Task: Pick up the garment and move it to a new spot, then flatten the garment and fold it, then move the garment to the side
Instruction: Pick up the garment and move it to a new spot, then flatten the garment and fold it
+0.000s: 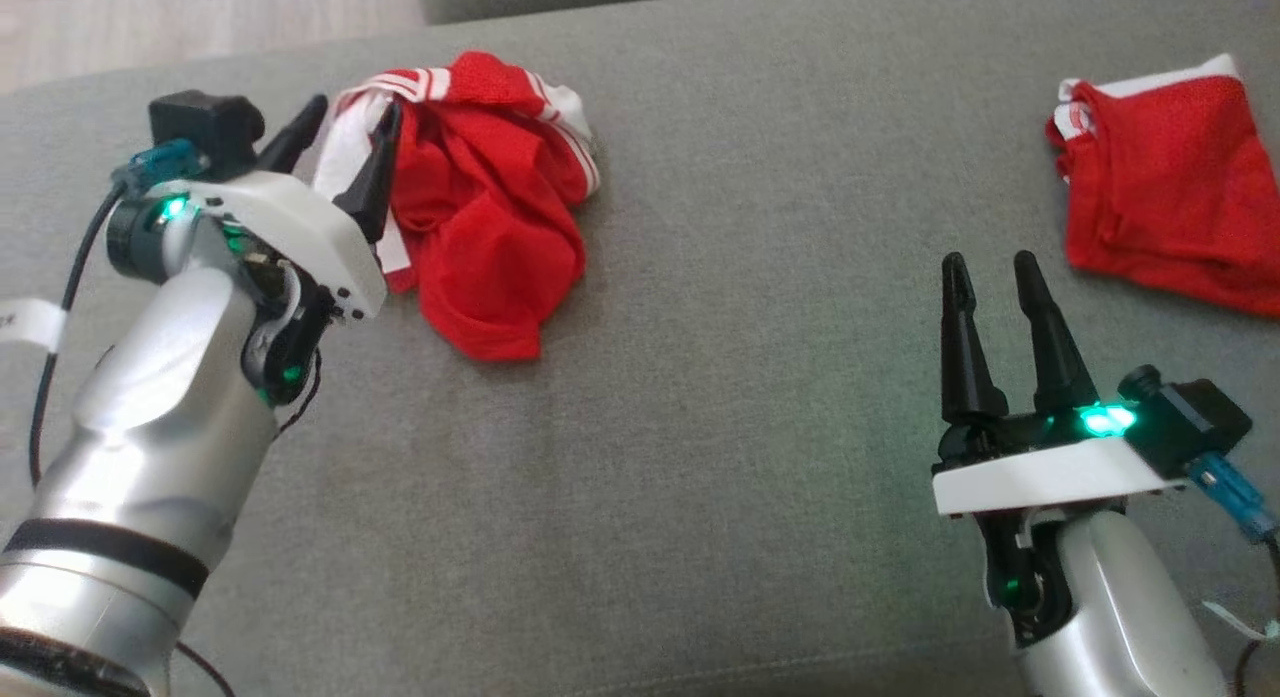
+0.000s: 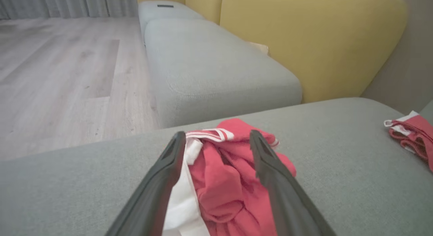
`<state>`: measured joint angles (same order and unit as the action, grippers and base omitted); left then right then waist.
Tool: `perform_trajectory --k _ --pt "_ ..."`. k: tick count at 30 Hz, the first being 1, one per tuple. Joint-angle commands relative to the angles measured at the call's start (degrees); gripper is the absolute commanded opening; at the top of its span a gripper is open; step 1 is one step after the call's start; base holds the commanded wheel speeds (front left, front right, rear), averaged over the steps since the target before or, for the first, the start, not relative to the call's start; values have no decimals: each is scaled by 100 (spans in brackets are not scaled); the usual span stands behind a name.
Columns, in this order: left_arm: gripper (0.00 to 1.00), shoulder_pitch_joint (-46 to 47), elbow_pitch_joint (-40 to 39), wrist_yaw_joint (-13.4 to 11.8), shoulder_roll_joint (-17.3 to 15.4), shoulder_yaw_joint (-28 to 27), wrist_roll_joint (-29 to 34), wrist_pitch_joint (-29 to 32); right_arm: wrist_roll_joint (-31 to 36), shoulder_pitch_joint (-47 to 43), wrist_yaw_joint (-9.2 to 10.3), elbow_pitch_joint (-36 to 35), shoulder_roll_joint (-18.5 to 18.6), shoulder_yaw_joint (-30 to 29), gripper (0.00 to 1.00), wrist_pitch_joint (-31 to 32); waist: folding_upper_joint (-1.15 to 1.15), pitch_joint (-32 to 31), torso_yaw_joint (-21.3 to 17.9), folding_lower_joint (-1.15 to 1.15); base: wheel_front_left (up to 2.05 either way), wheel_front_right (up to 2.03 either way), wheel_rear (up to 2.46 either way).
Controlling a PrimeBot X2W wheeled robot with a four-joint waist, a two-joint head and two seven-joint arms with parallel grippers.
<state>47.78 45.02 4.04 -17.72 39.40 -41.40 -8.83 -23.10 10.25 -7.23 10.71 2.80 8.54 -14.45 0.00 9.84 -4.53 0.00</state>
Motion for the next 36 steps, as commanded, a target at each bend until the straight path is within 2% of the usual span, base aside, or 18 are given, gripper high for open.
perform_trajectory --k 1,7,14,17,22,28,33,36 --pt "100 346 -137 10 -217 -252 52 -153 36 128 -25 -156 8 82 100 -54 0 -121 100 0 0 0 0" --pt "100 15 -544 -132 -360 -371 128 -494 122 -8 -25 -120 8 -38 100 -54 0 -392 321 0 0 0 0" --pt "100 -1393 -1925 -714 -634 -740 370 -612 250 -288 -25 -118 8 -159 100 -54 0 -725 625 0 0 0 0" --pt "100 -2227 -2708 -1015 -585 -1045 531 -614 307 -411 -25 -121 8 -182 100 -54 0 -849 711 0 0 0 0" --pt "100 -3480 -3638 -1298 -250 -1565 847 -616 358 -612 -25 -143 8 -228 100 -54 0 -1007 791 0 0 0 0" --pt "100 -4325 -4103 -1258 305 -2088 1302 -616 374 -736 -25 -193 8 -243 100 -55 0 -1040 852 0 0 0 0" --pt "100 -4340 -4034 -853 566 -2178 1700 -616 511 -679 -25 -187 8 -124 100 -54 0 -881 1098 0 0 0 0" --pt "100 -4266 -3920 -705 720 -2173 1813 -617 605 -545 -25 -145 8 32 100 6 0 -726 1306 0 0 0 0"
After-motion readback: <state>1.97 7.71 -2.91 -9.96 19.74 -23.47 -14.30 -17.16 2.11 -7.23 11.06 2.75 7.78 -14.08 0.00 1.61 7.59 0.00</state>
